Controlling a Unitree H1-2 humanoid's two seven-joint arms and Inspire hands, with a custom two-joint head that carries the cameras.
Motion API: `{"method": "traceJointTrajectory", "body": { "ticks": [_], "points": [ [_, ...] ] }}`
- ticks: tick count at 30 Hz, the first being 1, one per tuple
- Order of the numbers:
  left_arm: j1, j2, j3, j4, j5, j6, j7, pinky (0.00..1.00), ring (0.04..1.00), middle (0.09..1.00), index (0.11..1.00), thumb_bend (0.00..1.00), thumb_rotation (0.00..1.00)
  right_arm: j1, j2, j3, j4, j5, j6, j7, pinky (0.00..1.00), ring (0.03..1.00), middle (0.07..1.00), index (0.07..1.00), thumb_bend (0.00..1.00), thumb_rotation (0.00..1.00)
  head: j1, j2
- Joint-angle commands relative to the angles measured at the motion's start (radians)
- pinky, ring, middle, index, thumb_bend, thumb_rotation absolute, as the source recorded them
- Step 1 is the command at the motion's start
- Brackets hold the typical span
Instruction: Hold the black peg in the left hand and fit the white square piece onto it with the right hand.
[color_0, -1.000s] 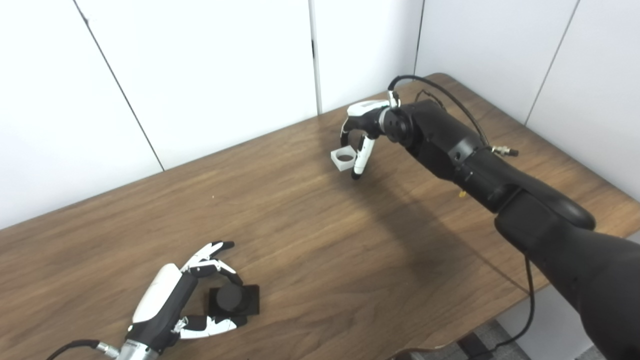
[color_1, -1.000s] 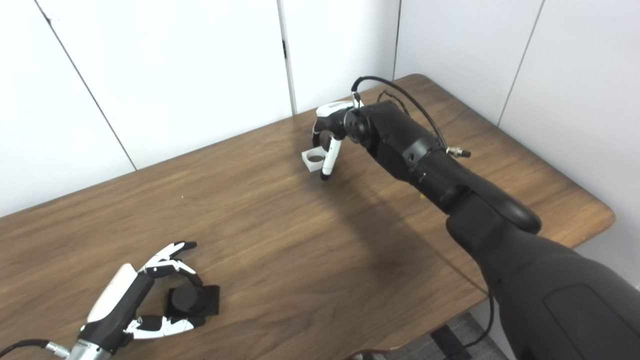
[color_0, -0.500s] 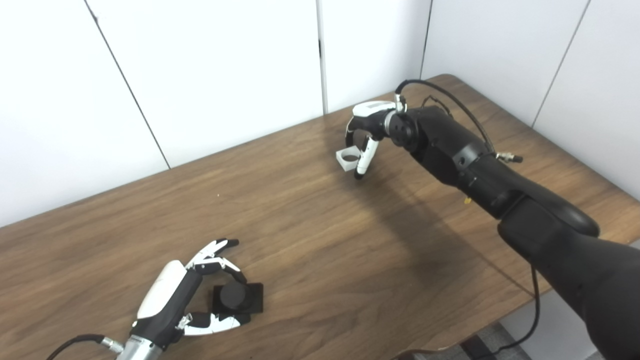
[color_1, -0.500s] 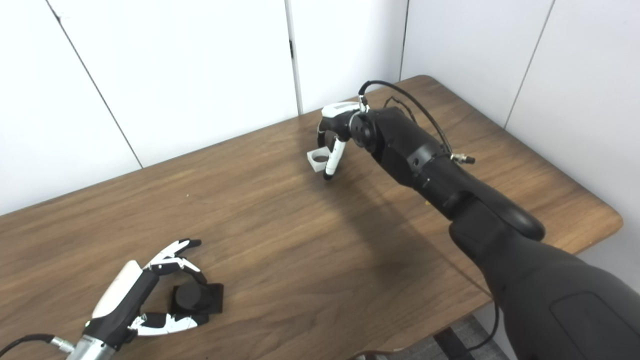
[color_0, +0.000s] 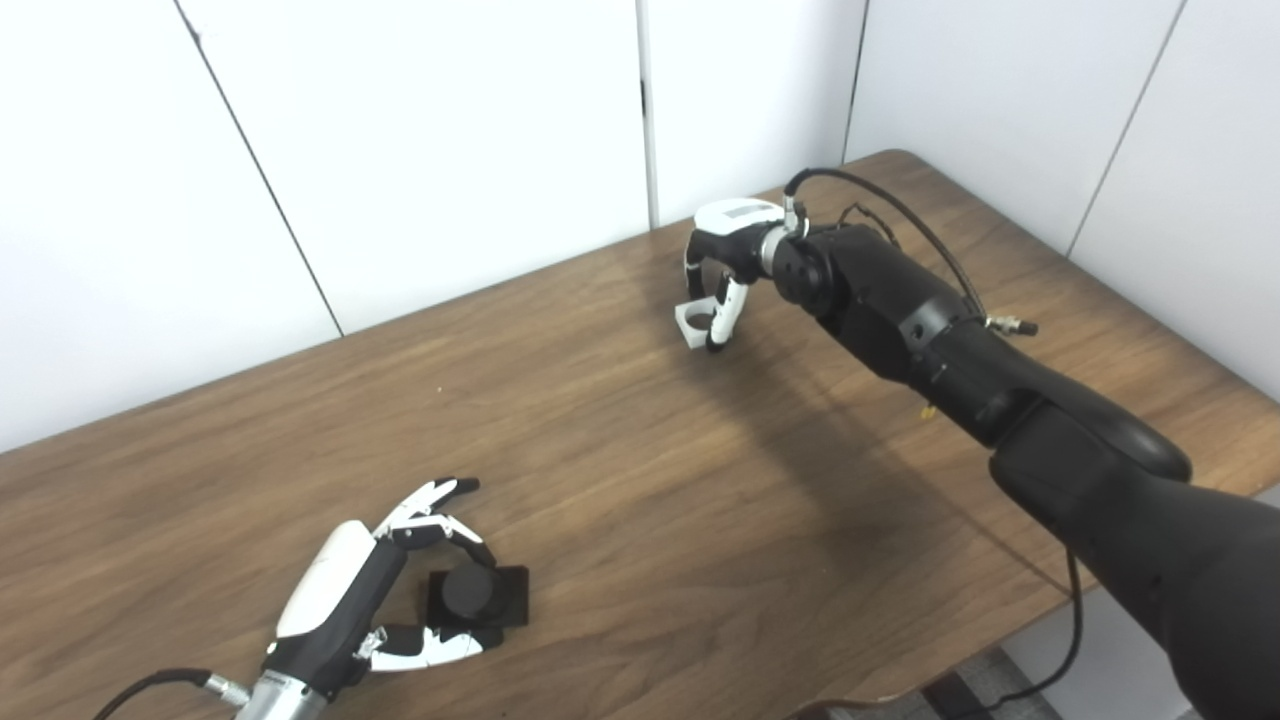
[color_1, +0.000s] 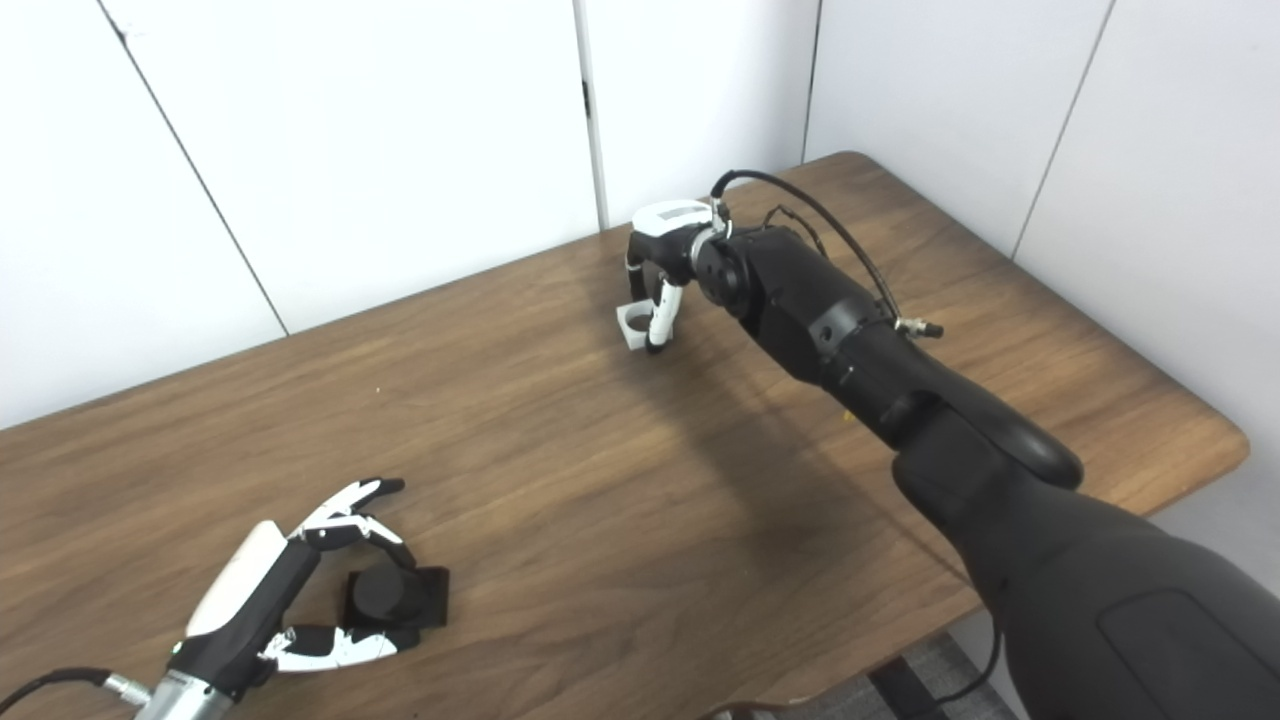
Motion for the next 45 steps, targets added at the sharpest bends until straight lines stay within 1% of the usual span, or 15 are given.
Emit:
{"method": "traceJointTrajectory", "body": {
  "ticks": [1,6,8,15,19,23,26,31,34,38,45],
  "points": [
    [0.027,0.021,-0.013,0.009,0.026,0.052,-0.048,0.79,0.947,0.913,0.490,0.52,0.06,-0.010,-0.007,0.003,-0.005,-0.008,-0.020,-0.019,0.94,0.922,0.867,0.485,0.52,0.14,-0.001,0.001],
    [0.027,0.021,-0.011,0.011,0.023,0.056,-0.051,0.80,0.950,0.916,0.490,0.52,0.06,-0.012,-0.009,0.012,0.006,-0.018,-0.035,-0.030,0.93,0.915,0.859,0.485,0.52,0.14,-0.001,0.001],
    [0.027,0.021,-0.011,0.012,0.023,0.055,-0.050,0.80,0.951,0.916,0.490,0.52,0.06,-0.012,-0.009,0.013,0.010,-0.020,-0.039,-0.037,0.92,0.904,0.850,0.485,0.52,0.14,0.001,0.003],
    [0.028,0.023,-0.009,0.015,0.021,0.049,-0.047,0.79,0.947,0.913,0.490,0.52,0.06,0.001,-0.014,0.001,-0.007,-0.015,-0.060,-0.066,0.91,0.888,0.832,0.483,0.52,0.14,0.001,0.008],
    [0.023,0.024,-0.008,0.026,0.020,0.047,-0.048,0.80,0.951,0.916,0.490,0.52,0.06,0.006,-0.022,-0.018,-0.044,-0.005,-0.059,-0.060,0.93,0.899,0.833,0.482,0.52,0.13,-0.008,0.004],
    [0.013,0.019,-0.011,0.047,0.024,0.045,-0.045,0.79,0.953,0.916,0.490,0.52,0.06,0.007,-0.042,-0.030,-0.083,-0.004,-0.075,-0.055,0.96,0.909,0.830,0.480,0.52,0.13,-0.011,-0.003],
    [0.008,0.013,-0.017,0.059,0.030,0.044,-0.043,0.80,0.954,0.918,0.490,0.52,0.06,0.009,-0.068,-0.043,-0.134,-0.002,-0.087,-0.050,0.96,0.911,0.833,0.480,0.52,0.13,-0.005,-0.005],
    [0.005,0.008,-0.021,0.070,0.039,0.042,-0.037,0.80,0.955,0.918,0.490,0.52,0.06,0.007,-0.090,-0.062,-0.186,0.006,-0.100,-0.041,0.94,0.907,0.824,0.481,0.52,0.14,0.002,-0.011],
    [0.005,0.008,-0.022,0.072,0.042,0.041,-0.035,0.80,0.952,0.915,0.490,0.52,0.06,-0.004,-0.105,-0.067,-0.223,0.004,-0.116,-0.024,0.93,0.906,0.828,0.481,0.52,0.14,0.005,-0.010],
    [0.006,0.013,-0.022,0.065,0.043,0.045,-0.039,0.80,0.952,0.916,0.490,0.52,0.06,-0.021,-0.115,-0.091,-0.285,0.018,-0.122,0.001,0.93,0.908,0.825,0.480,0.52,0.14,0.013,-0.001],
    [0.006,0.012,-0.020,0.055,0.034,0.058,-0.050,0.81,0.955,0.919,0.490,0.52,0.06,-0.046,-0.126,-0.116,-0.355,0.027,-0.124,0.043,0.94,0.920,0.830,0.480,0.52,0.14,0.033,0.009]
  ]
}}
